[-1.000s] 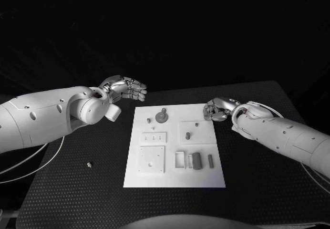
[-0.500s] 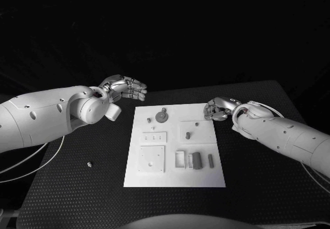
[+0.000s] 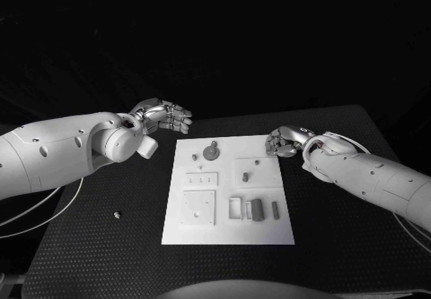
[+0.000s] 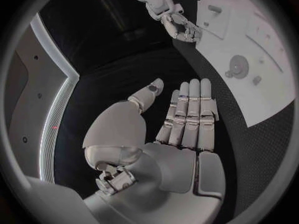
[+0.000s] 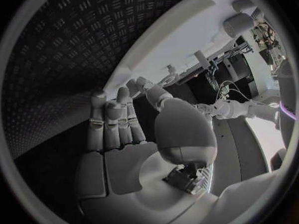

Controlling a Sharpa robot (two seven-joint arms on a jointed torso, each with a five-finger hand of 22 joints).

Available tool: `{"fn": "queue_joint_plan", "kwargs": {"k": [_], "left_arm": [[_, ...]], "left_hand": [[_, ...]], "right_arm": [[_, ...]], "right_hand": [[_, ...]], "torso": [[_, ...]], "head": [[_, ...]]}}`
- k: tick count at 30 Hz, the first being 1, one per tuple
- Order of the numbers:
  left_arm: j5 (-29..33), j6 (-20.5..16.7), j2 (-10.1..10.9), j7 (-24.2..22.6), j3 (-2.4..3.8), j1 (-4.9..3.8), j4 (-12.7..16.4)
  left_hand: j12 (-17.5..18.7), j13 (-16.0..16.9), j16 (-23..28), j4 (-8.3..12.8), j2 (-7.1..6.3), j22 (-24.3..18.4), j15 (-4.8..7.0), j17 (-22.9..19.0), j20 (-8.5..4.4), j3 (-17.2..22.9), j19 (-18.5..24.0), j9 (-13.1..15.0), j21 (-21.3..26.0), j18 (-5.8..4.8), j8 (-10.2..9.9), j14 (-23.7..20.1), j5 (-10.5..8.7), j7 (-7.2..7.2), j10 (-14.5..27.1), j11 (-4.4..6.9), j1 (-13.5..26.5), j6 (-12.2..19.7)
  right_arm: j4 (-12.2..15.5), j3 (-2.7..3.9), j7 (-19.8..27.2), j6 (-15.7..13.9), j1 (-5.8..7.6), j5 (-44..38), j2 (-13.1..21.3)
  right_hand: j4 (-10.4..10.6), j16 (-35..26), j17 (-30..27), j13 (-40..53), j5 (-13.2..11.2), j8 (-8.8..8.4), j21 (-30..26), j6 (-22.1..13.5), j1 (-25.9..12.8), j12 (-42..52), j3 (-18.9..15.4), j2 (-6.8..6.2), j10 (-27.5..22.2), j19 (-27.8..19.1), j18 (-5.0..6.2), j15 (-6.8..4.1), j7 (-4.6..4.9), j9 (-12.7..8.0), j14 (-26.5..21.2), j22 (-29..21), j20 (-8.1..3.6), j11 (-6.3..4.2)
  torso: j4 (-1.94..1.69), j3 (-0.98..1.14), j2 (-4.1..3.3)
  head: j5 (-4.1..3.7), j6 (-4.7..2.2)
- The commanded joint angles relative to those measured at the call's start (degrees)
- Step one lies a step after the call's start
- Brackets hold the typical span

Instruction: Assemble the parts on the task board

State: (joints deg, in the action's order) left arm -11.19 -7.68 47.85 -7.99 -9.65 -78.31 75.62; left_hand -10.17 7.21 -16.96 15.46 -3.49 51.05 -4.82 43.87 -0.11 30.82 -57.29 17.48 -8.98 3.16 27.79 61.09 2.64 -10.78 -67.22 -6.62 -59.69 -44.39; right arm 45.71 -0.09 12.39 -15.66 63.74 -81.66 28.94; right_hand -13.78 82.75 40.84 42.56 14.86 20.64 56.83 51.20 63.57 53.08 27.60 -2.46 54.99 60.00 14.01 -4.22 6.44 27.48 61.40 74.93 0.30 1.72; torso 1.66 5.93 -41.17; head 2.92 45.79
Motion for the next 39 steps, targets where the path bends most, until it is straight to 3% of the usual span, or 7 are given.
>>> {"fn": "queue_joint_plan", "kwargs": {"k": [1,8,14,24,28,33,39], "left_arm": [[-5.02,-0.87,0.16,2.4,0.06,-0.08,0.16],[-10.5,-2.06,-0.36,7.58,0.06,-0.1,-0.55],[-14.79,-0.78,-2.49,12.61,0.03,-0.09,-2.45],[-19.05,-0.34,-7.15,14.66,-0.24,0.19,-4.48],[-17.84,-3.09,-8.55,13.93,-0.31,0.36,-4.14],[-17.08,-3.79,-8.92,14.74,-1.78,0.41,-2.38],[-17.08,-3.28,-8.97,15.53,-2.59,0.4,-0.56]], "left_hand": [[-0.87,0.71,-0.98,-0.06,-0.32,0.61,0.87,0.79,-0.77,-0.61,-1.59,0.22,-0.92,0.99,0.51,1.57,0.17,0.21,-1.67,0.84,1.13,-0.89],[-3.4,4.21,-4.24,0.73,-2.15,2.72,3.01,4.87,-2.92,-4.77,-4.99,0.95,-3.19,0.86,1.08,4.74,0.3,1.46,-5.14,2.8,4.59,-3.43],[-7.4,9.82,-12.35,0.28,-2.66,7.35,4.91,10.33,-5.28,-7.95,-6.77,1.49,-6.87,0.33,0.91,4.39,0.27,2.6,-5.52,4.13,7.59,-6.21],[-12.83,16.4,-18.47,0.75,-1.96,11.53,6.22,11.65,-6.8,-6.93,-7.35,2.79,-9.38,0.07,-0.05,3.54,0.29,3.8,-3.72,5.21,8.12,-9.48],[-12.85,17.15,-19.09,0.95,-2.63,11.99,6.09,11.05,-6.74,-5.97,-7.05,2.52,-9.29,-0.1,-1.3,2.99,0.3,3.31,-2.37,4.76,6.87,-8.87],[-12.87,17.57,-19.97,0.64,-3.24,12.41,6.22,10.84,-6.82,-6.57,-7.46,2.34,-9.51,-0.1,-1.96,3.26,0.2,3.06,-1.93,4.57,7.9,-8.73],[-12.88,17.98,-20.74,-0.42,-3.65,12.65,6.43,10.56,-7.05,-9.65,-7.48,2.29,-9.37,0.04,-2.37,3.07,0.17,3.16,-1.7,4.64,13.51,-8.99]], "right_arm": [[1.41,0.05,-0.85,-1.85,0.3,-0.6,0.58],[6.32,0.69,-3.11,-2.43,2.36,-3.38,2.14],[12.66,1.84,-5.35,-0.93,3.53,-6.0,3.66],[22.51,2.08,-10.56,2.45,4.43,-9.16,4.18],[24.46,2.06,-12.13,3.24,4.42,-9.95,3.32],[25.92,1.81,-14.81,3.79,4.4,-10.51,2.04],[26.98,1.51,-16.11,4.02,4.37,-10.57,1.31]], "right_hand": [[-0.47,0.27,0.09,0.1,-0.02,0.21,0.3,1.73,0.26,0.43,0.02,-0.06,0.19,0.05,0.99,-0.47,1.16,0.25,0.08,1.16,-0.4,-0.31],[-0.68,0.33,0.09,0.22,-0.01,0.3,0.46,2.01,0.34,0.66,0.08,-0.02,0.37,0.22,0.99,-0.58,1.04,0.49,0.25,1.13,-0.49,-0.43],[-0.85,0.32,0.07,0.24,0.0,0.28,0.5,2.04,0.43,0.73,0.13,-0.05,0.42,0.28,0.99,-0.64,1.01,0.57,0.3,1.11,-0.53,-0.47],[-0.82,0.34,0.06,0.3,-0.03,0.36,0.58,2.37,0.1,0.91,0.04,-0.13,0.68,0.44,0.99,-0.74,0.89,0.81,0.47,1.05,-0.58,-0.58],[-0.78,0.36,0.06,0.31,-0.02,0.39,0.6,2.49,-0.05,0.97,0.03,-0.04,0.79,0.51,0.99,-0.79,0.83,0.91,0.56,1.02,-0.61,-0.64],[-1.02,0.46,0.07,0.34,-0.04,0.43,0.73,2.73,-0.32,1.1,-0.13,-0.31,1.03,0.74,0.99,-0.93,0.71,1.14,0.84,1.0,-0.72,-0.77],[-1.05,0.52,0.07,0.33,-0.03,0.45,0.81,2.93,-0.63,1.17,-0.2,-0.26,1.24,0.96,0.99,-1.03,0.61,1.32,1.09,0.97,-0.82,-0.87]], "torso": [[0.1,0.06,0.03],[0.48,0.04,0.16],[1.01,-0.1,0.72],[2.53,-1.0,2.47],[2.99,-1.12,2.95],[3.42,-1.24,3.48],[3.47,-1.42,3.79]], "head": [[-0.04,-0.34],[0.02,-0.97],[0.53,-1.34],[2.05,-1.87],[2.76,-1.88],[3.36,-1.73],[3.7,-1.42]]}}
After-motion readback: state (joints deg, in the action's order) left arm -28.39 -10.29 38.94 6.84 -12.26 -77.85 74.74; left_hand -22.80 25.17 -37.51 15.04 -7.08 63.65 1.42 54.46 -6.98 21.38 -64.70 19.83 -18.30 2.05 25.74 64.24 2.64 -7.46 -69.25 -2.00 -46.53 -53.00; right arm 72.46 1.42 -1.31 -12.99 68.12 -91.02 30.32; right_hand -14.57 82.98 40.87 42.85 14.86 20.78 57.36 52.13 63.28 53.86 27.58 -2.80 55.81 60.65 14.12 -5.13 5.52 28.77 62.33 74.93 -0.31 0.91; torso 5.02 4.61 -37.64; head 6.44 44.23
